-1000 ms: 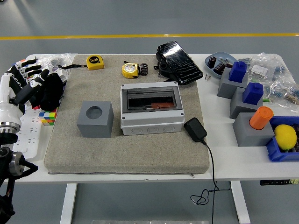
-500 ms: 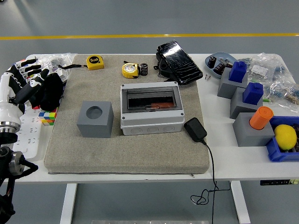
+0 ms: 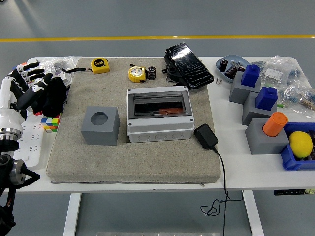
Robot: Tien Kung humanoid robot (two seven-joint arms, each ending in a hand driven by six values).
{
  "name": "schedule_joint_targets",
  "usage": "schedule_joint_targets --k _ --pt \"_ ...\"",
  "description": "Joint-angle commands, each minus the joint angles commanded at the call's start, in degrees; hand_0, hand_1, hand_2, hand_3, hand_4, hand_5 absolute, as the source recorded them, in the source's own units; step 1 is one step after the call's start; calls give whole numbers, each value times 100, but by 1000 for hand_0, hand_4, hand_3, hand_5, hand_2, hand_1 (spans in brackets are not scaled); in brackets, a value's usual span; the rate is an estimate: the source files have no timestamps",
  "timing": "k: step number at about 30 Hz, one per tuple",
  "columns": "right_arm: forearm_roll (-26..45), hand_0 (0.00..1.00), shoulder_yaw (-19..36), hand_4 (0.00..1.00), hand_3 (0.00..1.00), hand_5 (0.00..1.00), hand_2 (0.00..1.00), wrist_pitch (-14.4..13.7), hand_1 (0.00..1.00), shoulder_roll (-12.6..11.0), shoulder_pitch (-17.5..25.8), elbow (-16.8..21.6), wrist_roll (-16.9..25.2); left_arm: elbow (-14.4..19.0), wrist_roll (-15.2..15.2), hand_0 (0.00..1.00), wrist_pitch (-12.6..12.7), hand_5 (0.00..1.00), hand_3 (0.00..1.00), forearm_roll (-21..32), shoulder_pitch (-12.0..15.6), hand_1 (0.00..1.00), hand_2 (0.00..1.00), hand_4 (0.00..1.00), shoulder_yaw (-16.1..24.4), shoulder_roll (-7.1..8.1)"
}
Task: Fetch the battery,place it into the box,close the lid of the box
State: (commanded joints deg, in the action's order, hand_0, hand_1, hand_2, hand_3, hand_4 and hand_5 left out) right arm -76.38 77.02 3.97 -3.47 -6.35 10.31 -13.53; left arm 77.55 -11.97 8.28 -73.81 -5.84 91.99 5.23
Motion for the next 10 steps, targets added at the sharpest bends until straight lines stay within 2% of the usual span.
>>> schedule_joint_targets --k 10 --pt "2 610 -13 986 589 565 681 5 658 1 -8 0 -1 -3 14 467 -13 338 641 -1 -12 634 603 998 -37 22"
